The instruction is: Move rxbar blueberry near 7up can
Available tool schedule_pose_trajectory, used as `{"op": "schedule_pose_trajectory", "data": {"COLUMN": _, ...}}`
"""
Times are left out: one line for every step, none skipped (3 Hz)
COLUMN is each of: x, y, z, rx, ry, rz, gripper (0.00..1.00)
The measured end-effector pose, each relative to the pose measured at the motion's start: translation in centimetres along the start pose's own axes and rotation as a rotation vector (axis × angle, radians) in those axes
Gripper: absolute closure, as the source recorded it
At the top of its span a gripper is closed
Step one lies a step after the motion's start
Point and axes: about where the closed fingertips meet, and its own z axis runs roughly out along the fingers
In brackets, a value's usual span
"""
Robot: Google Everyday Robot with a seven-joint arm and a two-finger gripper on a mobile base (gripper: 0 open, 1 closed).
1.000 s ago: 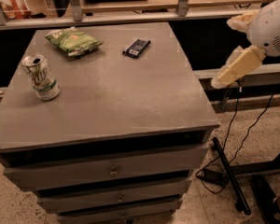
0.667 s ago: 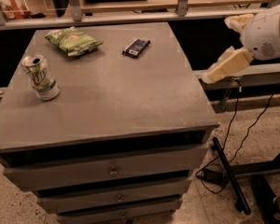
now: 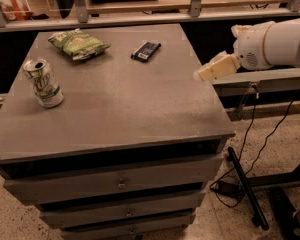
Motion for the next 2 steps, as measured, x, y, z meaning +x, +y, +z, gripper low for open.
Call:
{"op": "schedule_pose_trajectory", "data": {"x": -0.28, "y": -0.66, "z": 1.01, "rx": 0.034, "ry": -0.018, "rz": 0.045, "gripper": 0.0}}
{"op": "schedule_pose_trajectory", "data": {"x": -0.28, "y": -0.66, "z": 1.01, "rx": 0.034, "ry": -0.018, "rz": 0.045, "gripper": 0.0}}
